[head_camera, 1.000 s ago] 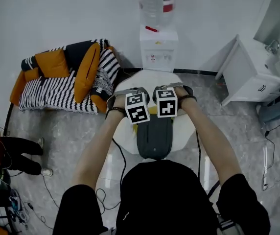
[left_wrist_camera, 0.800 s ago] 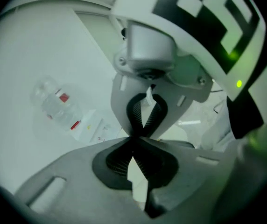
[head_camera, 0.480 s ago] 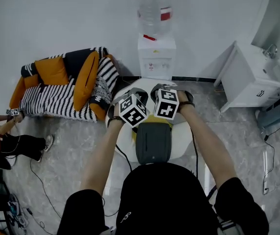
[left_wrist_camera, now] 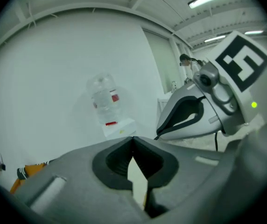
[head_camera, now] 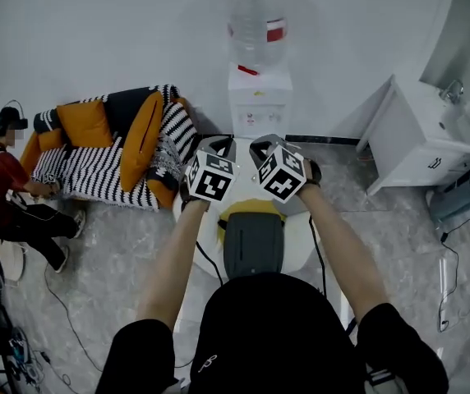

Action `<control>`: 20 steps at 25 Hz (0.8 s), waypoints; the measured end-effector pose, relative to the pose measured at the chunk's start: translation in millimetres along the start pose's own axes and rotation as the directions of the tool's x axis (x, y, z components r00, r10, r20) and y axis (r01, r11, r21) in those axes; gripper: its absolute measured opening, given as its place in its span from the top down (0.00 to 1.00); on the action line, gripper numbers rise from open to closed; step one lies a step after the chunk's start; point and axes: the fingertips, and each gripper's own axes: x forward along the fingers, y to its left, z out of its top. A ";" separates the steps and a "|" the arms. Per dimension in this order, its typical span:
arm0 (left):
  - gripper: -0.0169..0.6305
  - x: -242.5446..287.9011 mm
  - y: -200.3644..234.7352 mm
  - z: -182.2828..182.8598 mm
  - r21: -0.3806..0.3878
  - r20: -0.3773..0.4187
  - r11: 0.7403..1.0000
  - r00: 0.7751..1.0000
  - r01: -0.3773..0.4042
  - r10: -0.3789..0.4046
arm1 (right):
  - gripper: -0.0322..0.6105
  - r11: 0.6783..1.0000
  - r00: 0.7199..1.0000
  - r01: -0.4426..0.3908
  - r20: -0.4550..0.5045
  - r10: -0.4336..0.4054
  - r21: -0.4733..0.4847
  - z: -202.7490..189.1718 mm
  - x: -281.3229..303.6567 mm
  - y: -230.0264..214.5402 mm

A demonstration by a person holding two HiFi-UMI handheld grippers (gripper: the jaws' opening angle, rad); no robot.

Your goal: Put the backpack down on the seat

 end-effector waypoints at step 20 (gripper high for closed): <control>0.98 -25.1 10.9 4.3 -0.325 0.199 0.927 0.944 -0.189 0.263 | 0.94 0.913 0.872 0.228 0.345 -0.346 0.338 24.5 -58.4 -38.9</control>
